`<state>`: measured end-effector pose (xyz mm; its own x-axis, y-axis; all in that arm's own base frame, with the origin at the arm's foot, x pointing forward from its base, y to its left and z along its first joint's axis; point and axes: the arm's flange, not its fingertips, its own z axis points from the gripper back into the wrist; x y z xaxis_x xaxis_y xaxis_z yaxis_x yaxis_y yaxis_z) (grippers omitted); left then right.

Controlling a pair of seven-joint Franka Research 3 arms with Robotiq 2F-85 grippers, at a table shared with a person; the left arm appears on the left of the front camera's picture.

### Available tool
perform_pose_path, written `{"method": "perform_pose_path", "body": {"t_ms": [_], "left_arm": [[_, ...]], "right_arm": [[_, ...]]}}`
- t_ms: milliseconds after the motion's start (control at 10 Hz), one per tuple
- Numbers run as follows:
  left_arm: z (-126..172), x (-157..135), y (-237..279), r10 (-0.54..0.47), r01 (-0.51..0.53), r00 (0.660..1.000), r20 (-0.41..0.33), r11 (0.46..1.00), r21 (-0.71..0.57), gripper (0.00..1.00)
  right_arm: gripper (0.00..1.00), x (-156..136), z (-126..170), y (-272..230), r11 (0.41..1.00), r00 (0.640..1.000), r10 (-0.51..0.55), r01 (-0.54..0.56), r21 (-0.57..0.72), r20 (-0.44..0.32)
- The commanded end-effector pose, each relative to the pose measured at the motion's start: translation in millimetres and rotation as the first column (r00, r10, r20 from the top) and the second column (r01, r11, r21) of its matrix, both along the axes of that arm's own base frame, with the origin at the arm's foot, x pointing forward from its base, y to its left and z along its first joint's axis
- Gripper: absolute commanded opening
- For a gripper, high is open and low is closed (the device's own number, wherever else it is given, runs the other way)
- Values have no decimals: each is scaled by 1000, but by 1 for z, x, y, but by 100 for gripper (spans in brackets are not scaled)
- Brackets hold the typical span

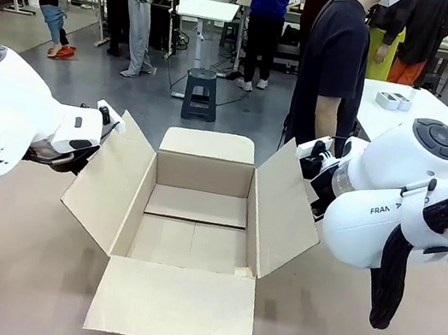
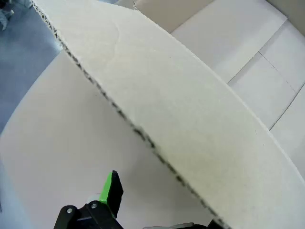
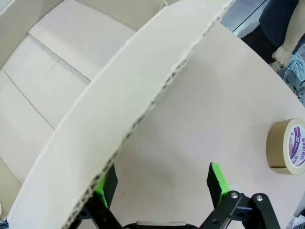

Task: Wrap the clocks to prevent damage.
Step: Open the side flaps of the Package Box.

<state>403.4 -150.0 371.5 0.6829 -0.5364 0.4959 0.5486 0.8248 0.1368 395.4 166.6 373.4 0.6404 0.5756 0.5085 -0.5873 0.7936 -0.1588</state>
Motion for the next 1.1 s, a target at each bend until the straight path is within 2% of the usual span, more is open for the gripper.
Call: {"method": "perform_pose_path", "body": {"t_ms": [0, 700, 800, 1000], "left_arm": [[0, 0, 0, 0, 0, 1000, 0, 1000, 0, 100], [0, 0, 0, 0, 0, 1000, 0, 1000, 0, 100], [24, -1, 3, -6, 7, 1000, -14, 997, 74, 100], [84, 6, 3, -46, 50, 997, -56, 997, 65, 100]], "right_arm": [[100, 0, 0, 0, 1000, 1000, 0, 0, 1, 0], [100, 0, 0, 0, 1000, 1000, 0, 0, 0, 0], [100, -5, 27, -8, 1000, 1000, -19, 19, -15, 13], [100, -14, 88, -16, 998, 998, -58, 58, -4, 33]]}}
